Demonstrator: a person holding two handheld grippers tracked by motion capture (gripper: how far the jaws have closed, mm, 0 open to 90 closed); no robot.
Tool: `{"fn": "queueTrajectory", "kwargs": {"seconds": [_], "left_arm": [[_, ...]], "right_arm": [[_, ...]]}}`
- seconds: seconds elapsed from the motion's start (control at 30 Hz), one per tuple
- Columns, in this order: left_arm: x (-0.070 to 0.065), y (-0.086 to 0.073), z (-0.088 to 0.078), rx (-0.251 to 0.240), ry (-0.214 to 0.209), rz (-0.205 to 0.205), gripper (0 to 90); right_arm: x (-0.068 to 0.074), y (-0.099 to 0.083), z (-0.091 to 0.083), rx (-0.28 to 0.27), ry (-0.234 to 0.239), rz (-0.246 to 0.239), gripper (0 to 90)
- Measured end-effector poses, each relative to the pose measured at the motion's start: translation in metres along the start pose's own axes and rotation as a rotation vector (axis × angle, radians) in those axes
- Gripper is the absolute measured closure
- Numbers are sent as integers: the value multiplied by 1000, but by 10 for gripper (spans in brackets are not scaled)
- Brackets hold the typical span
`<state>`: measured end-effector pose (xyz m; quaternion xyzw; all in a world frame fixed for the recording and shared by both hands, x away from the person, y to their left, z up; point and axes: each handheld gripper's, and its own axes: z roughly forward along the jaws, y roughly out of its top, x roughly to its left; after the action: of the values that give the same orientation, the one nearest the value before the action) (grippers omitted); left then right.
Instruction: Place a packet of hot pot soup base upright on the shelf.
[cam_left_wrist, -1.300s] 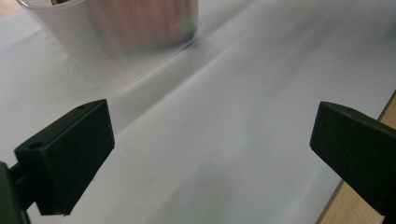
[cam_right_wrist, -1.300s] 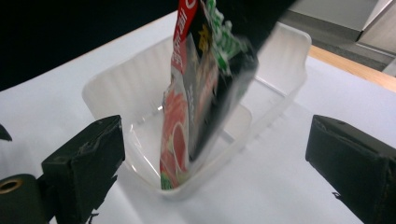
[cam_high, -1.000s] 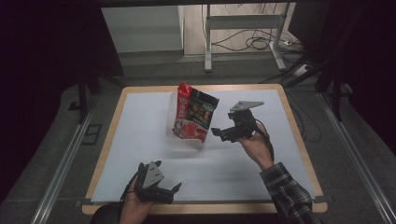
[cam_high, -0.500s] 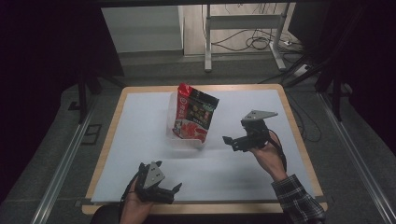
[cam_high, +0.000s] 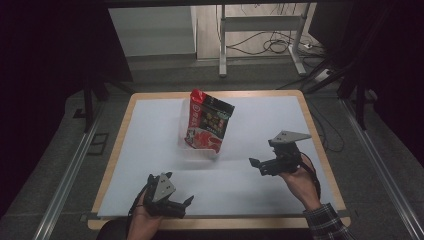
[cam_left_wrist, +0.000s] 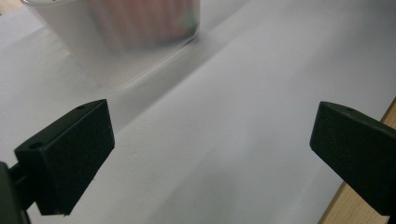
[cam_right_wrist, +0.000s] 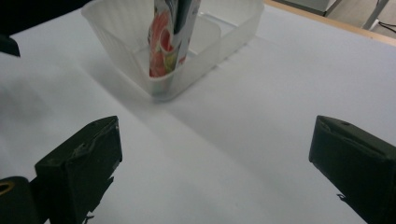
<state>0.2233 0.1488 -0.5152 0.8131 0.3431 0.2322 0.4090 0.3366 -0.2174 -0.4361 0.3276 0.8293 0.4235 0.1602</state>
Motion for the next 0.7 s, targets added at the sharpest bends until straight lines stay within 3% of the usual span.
{"fn": "queueTrajectory", "kwargs": {"seconds": [0.13, 0.37, 0.53, 0.7], "left_arm": [[2, 0, -2, -2, 5, 0, 0], [3, 1, -4, -4, -7, -2, 4], [8, 1, -8, -29, -65, -42, 4], [15, -1, -9, -19, -58, -63, 6]], "right_arm": [[1, -12, -9, 7, -22, -2, 24], [0, -31, -23, -17, -21, 24, 32], [1, -46, -31, -25, -24, 32, 33], [2, -60, -40, -35, -36, 32, 33]]}}
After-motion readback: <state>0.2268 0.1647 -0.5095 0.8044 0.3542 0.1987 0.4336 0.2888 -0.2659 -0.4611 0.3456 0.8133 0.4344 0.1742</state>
